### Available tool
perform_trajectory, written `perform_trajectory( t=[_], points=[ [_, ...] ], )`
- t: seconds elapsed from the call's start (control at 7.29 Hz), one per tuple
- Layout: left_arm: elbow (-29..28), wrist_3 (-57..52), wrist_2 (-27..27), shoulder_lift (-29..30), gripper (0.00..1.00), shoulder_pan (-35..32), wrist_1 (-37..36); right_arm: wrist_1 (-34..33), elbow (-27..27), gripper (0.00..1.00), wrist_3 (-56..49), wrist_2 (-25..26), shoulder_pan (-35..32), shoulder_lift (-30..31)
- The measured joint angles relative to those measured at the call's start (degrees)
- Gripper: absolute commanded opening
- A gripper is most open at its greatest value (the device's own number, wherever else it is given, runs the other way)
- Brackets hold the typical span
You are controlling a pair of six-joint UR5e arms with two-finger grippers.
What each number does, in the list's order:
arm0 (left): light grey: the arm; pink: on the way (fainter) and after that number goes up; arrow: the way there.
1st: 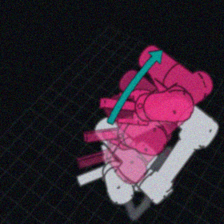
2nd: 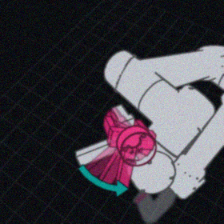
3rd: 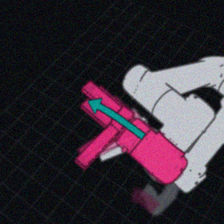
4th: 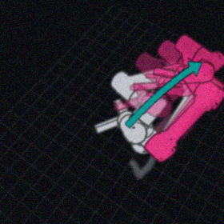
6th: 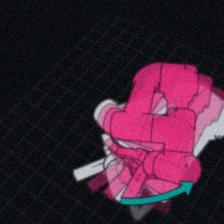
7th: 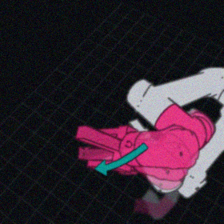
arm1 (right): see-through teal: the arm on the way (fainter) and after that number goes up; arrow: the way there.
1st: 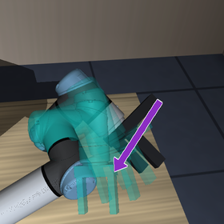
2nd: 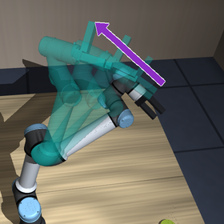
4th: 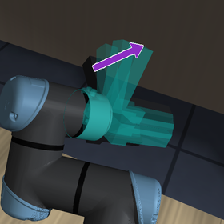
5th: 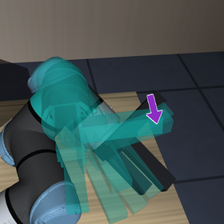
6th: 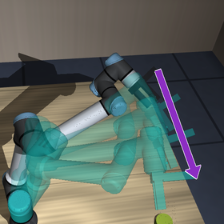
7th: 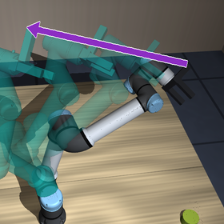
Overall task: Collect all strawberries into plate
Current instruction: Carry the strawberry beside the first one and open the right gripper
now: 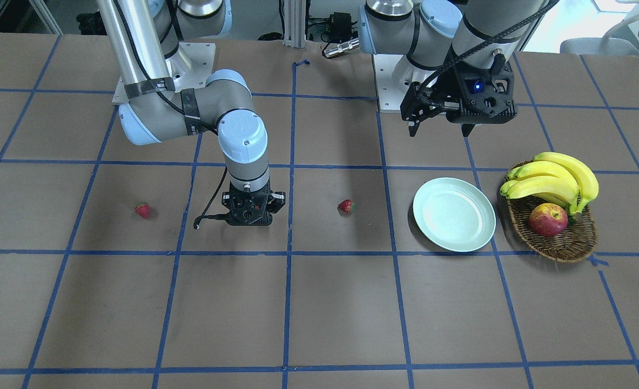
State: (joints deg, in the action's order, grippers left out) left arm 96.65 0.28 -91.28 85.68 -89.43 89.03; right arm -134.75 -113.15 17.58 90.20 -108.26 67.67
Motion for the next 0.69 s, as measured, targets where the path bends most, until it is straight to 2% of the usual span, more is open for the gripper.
perform_trajectory(
  t=[0.41, 0.69],
  points=[
    [0.00, -0.01, -0.32, 0.09, 1.00, 0.10, 0.00, 1.37, 2.77, 0.13, 4.43, -1.93, -1.73, 1.64],
    [0.01, -0.01, -0.49, 0.09, 1.00, 0.10, 0.00, 2.32, 5.68, 0.11, 10.39, -3.15, -7.88, 1.39]
  ],
)
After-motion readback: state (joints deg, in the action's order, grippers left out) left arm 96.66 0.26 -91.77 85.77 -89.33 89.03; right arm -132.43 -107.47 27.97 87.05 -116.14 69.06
